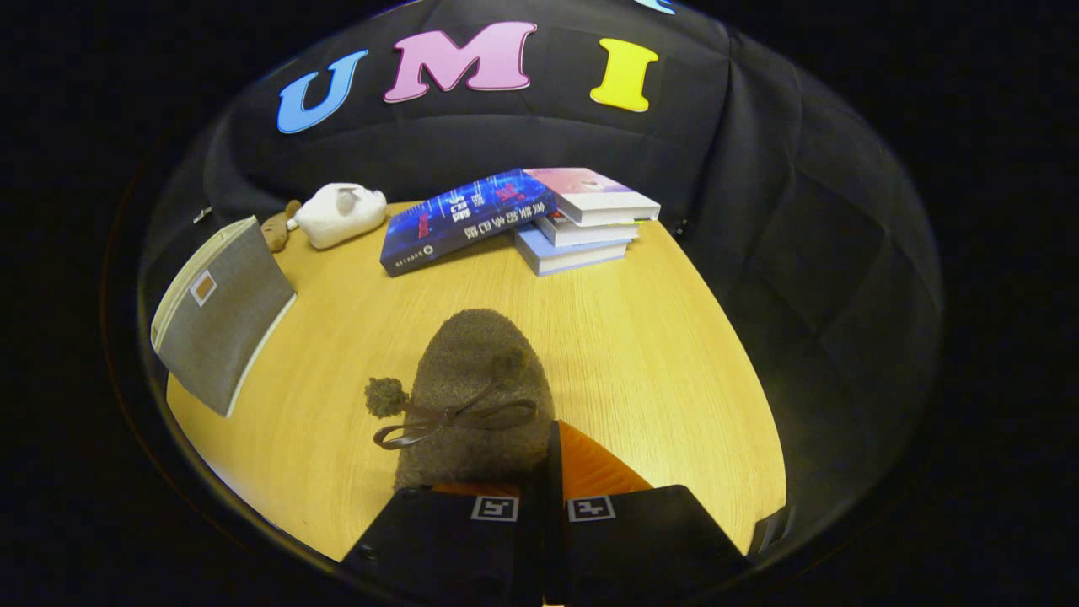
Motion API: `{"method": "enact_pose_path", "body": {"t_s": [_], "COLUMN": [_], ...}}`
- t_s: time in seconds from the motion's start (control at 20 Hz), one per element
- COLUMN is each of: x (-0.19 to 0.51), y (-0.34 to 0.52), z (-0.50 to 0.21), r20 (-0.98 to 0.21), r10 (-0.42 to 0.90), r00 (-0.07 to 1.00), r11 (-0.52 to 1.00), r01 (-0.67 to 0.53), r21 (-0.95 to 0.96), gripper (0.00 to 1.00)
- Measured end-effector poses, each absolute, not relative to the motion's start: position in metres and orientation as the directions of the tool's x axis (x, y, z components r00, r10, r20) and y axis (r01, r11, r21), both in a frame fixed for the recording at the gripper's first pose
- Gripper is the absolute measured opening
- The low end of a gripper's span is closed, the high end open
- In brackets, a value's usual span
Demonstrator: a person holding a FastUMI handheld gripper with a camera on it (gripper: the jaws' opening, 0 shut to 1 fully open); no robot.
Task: Open the storage box then place both shoes into the box .Put the left shoe in first, then the right shoe, with the right side of both shoes facing outward in a uniform manner.
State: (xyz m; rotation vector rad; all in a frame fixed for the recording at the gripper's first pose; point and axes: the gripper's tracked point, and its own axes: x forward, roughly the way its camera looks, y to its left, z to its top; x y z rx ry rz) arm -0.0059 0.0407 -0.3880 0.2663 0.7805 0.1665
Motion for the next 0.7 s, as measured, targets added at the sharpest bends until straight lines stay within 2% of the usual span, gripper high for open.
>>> {"method": "enact_pose_path", "body": {"t_s": [0.3,0.7], "x": [0.028,0.055], "y": [0.067,0.171], "z": [-0.279,-0.161], "r20": [-0.549,-0.481], "r10": [0.276,0.361], "r00": [0.789,0.799], "r11": [0.937,0.896], "r01": [-0.093,-0.154], "r21": [0.337,0.416], "gripper": [0.07,0.07]}}
